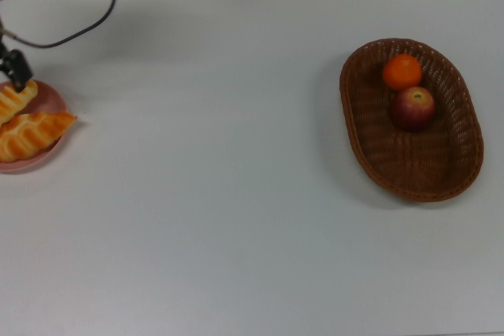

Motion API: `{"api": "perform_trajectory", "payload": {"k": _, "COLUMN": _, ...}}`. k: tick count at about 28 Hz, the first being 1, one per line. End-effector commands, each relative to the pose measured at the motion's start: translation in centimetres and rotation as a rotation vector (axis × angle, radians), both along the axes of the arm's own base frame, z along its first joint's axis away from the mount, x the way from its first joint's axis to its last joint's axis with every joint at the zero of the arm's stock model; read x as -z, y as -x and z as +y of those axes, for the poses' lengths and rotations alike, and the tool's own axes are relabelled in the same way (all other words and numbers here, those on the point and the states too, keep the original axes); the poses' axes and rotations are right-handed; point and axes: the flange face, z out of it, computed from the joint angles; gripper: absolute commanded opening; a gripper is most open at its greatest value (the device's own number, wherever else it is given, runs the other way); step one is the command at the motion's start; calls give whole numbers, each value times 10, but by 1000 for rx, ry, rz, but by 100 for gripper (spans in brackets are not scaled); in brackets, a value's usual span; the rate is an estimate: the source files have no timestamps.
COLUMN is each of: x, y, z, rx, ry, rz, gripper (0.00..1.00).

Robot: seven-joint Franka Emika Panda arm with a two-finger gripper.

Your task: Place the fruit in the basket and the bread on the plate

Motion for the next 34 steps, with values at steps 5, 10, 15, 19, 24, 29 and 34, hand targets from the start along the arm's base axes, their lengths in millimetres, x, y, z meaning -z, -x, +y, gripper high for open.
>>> {"api": "perform_trajectory", "payload": {"k": 5, "x": -91, "y": 34, "z": 123, "rx": -237, "ry": -112, "rz": 187, "gripper": 100}}
{"api": "perform_trajectory", "payload": {"k": 10, "x": -128, "y": 48, "z": 165, "rx": -401, "ry": -104, "rz": 215, "gripper": 100}}
{"api": "perform_trajectory", "payload": {"k": 15, "x": -150, "y": 58, "z": 197, "rx": -479, "ry": -87, "rz": 222, "gripper": 100}}
{"api": "perform_trajectory", "payload": {"k": 19, "x": -155, "y": 58, "z": 222, "rx": -559, "ry": -88, "rz": 250, "gripper": 100}}
{"api": "perform_trajectory", "payload": {"k": 24, "x": -154, "y": 57, "z": 241, "rx": -599, "ry": -88, "rz": 264, "gripper": 100}}
{"api": "perform_trajectory", "payload": {"k": 29, "x": -153, "y": 56, "z": 247, "rx": -607, "ry": -86, "rz": 267, "gripper": 100}}
{"api": "perform_trajectory", "payload": {"k": 34, "x": -152, "y": 56, "z": 250, "rx": -612, "ry": -85, "rz": 267, "gripper": 100}}
